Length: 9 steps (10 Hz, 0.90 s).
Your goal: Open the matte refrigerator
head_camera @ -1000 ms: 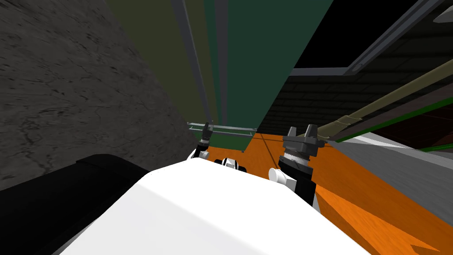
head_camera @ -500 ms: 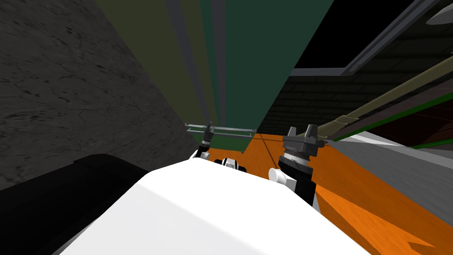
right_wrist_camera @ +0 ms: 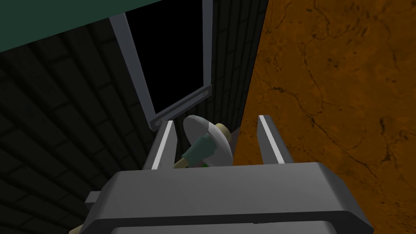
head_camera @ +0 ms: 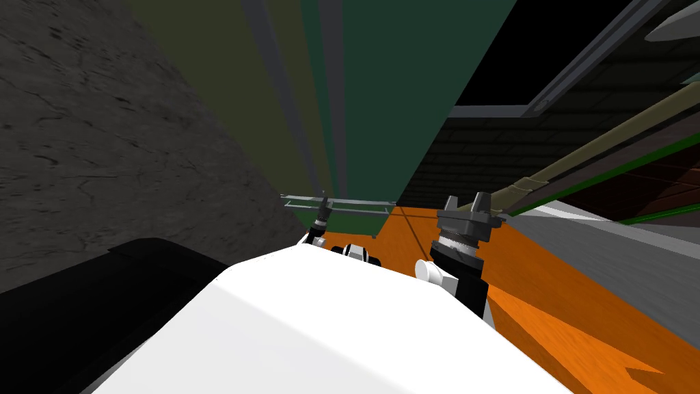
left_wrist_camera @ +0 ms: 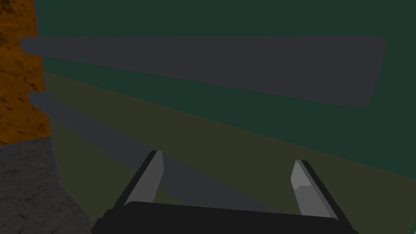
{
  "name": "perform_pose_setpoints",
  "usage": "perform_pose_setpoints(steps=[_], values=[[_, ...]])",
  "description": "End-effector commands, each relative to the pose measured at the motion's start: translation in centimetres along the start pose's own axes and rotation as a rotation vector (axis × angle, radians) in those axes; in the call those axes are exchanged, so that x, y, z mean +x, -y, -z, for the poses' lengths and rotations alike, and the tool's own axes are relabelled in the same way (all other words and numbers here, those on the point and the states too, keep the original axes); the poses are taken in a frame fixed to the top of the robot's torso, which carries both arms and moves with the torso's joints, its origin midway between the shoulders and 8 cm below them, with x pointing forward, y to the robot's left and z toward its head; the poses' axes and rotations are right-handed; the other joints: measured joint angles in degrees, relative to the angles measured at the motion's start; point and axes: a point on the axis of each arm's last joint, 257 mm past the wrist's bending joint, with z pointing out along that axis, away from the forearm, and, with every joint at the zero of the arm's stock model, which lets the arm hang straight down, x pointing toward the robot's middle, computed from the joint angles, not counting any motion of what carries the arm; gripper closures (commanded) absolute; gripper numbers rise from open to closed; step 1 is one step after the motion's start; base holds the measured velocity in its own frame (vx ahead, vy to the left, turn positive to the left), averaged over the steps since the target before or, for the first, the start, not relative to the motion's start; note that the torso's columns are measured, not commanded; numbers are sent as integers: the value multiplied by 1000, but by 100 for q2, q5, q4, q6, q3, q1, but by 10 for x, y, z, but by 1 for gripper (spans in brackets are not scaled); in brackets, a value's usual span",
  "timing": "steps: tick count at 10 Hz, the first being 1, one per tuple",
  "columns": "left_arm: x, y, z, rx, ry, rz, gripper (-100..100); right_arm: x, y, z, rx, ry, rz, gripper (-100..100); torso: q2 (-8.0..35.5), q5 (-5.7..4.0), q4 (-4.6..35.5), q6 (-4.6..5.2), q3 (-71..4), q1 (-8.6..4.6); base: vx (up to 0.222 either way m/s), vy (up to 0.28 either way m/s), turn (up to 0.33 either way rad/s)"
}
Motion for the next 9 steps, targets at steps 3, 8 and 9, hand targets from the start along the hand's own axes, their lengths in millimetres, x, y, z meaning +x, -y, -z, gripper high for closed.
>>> perform_pose_setpoints(steps=[3,8,9], values=[[6,-26,12,-41,-5,16,-100,0,0,0,0,0,0,0,11,-3,3,0,7,-8,40,9,-30],[14,-51,25,-83,-8,37,-100,0,0,0,0,0,0,0,1,-2,1,0,1,-7,51,15,-39],[18,-58,29,-96,-8,44,-100,0,0,0,0,0,0,0,5,-2,1,-1,3,-6,43,11,-24]])
